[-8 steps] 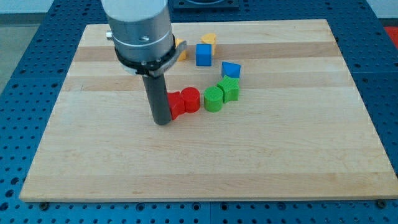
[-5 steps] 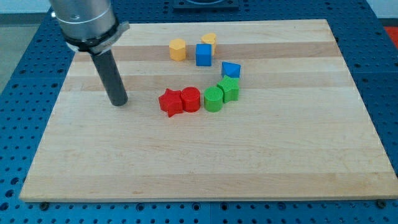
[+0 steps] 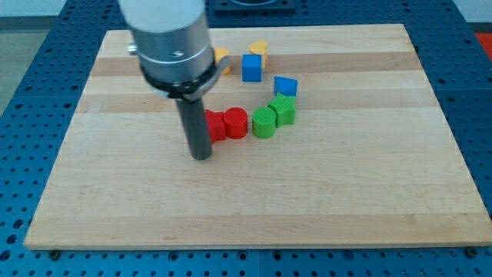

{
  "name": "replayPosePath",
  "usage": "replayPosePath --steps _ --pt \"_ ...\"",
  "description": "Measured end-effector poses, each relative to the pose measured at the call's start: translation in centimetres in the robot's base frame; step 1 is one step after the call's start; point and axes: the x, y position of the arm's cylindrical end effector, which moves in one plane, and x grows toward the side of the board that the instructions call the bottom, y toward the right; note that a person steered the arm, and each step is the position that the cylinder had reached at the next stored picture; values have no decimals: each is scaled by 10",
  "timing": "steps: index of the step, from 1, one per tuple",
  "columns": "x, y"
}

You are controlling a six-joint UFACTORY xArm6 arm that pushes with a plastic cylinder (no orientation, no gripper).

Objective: Slide the red star slightly up

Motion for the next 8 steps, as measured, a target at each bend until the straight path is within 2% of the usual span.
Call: replayPosePath --steps 2,4,6,8 --pt "-32 9" --pt "-33 -3" --pt "-41 -90" --pt "-123 -105"
